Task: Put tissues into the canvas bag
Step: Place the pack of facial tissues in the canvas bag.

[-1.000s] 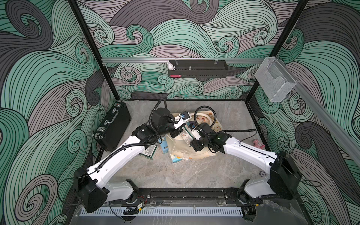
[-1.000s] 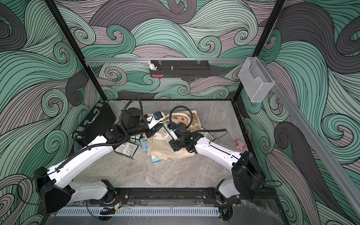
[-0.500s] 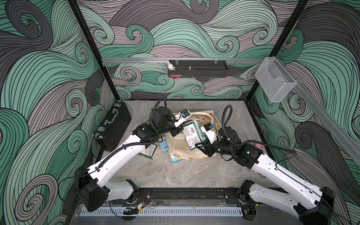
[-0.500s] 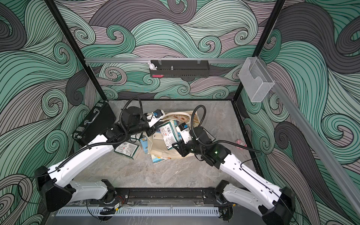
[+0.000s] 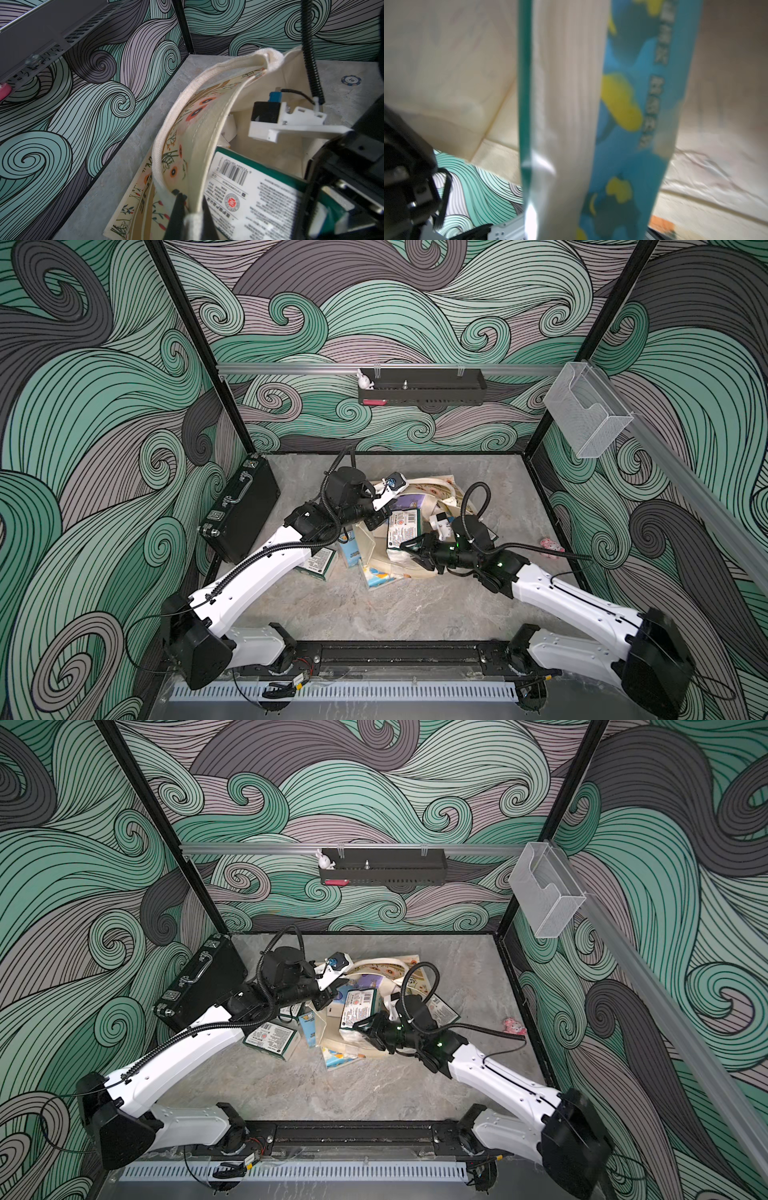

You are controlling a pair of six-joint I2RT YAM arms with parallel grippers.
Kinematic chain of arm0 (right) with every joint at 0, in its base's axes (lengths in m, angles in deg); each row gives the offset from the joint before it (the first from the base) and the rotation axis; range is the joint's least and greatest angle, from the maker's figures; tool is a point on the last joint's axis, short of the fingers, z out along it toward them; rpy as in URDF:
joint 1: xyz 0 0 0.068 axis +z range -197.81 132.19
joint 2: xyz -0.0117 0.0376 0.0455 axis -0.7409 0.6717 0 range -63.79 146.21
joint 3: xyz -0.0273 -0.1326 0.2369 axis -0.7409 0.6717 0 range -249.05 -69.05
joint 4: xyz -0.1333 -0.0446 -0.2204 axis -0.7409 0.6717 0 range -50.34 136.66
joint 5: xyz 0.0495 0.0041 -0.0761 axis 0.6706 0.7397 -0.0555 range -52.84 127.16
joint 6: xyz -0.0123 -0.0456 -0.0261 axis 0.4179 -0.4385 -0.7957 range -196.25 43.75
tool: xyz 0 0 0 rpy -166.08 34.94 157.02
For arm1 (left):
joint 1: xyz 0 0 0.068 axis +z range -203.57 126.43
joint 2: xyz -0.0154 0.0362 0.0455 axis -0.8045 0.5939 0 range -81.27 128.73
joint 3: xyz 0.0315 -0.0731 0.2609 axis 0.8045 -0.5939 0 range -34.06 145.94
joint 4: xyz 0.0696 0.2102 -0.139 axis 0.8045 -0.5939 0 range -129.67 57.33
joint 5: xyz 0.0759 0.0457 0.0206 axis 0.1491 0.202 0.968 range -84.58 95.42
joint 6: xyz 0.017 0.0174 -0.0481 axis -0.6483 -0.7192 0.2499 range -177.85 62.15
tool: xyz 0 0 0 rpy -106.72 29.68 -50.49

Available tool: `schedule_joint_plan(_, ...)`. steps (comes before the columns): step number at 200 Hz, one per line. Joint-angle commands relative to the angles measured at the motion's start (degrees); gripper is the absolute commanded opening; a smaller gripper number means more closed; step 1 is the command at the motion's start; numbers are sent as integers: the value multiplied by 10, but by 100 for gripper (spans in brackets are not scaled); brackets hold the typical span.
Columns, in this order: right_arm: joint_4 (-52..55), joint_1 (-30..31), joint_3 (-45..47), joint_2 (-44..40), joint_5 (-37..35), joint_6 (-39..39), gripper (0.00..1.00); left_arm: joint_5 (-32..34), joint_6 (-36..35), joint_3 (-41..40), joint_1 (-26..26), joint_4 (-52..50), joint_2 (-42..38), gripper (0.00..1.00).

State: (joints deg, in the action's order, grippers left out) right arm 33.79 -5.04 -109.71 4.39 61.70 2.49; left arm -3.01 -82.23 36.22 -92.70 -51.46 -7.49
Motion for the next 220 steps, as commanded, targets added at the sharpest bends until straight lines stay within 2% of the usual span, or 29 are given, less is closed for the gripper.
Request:
schedule_joint_plan(1, -133, -3, -15, 52, 20, 113, 17, -29, 2, 17, -2, 21, -14, 0)
schedule_joint_plan(34, -240, 2, -35, 110, 27, 156, 18, -29, 1, 17, -3, 19, -12, 0)
schedule_joint_plan(77, -353, -14, -43, 164, 28, 137, 26, -41, 2, 18, -2, 19, -14, 0)
schedule_joint_plan(100, -397, -30, -74, 248, 73, 157, 27, -46, 2, 18, -3, 19, -14, 0)
schedule_joint_plan(121, -502, -35, -110, 347, 105, 207, 27, -48, 2, 18, -3, 18, -14, 0)
schedule_joint_plan(138, -597, -37, -137, 420, 109, 251, 30, -49, 2, 18, -3, 18, -15, 0)
schedule_joint_plan(155, -636, -45, -141, 460, 101, 265, 31, -49, 1, 17, -3, 17, -15, 0)
schedule_joint_plan(170, -612, -58, -133, 465, 99, 236, 39, -48, 0, 18, -4, 17, -15, 0)
schedule_joint_plan(189, -501, -72, -126, 432, 112, 166, 68, -48, -1, 18, -3, 18, -14, 0)
schedule_joint_plan(203, -357, -78, -129, 379, 115, 76, 81, -47, -1, 17, -4, 17, -14, 0)
schedule_joint_plan(220, -148, -79, -154, 306, 97, -59, 87, -46, -2, 18, -3, 16, -14, 0)
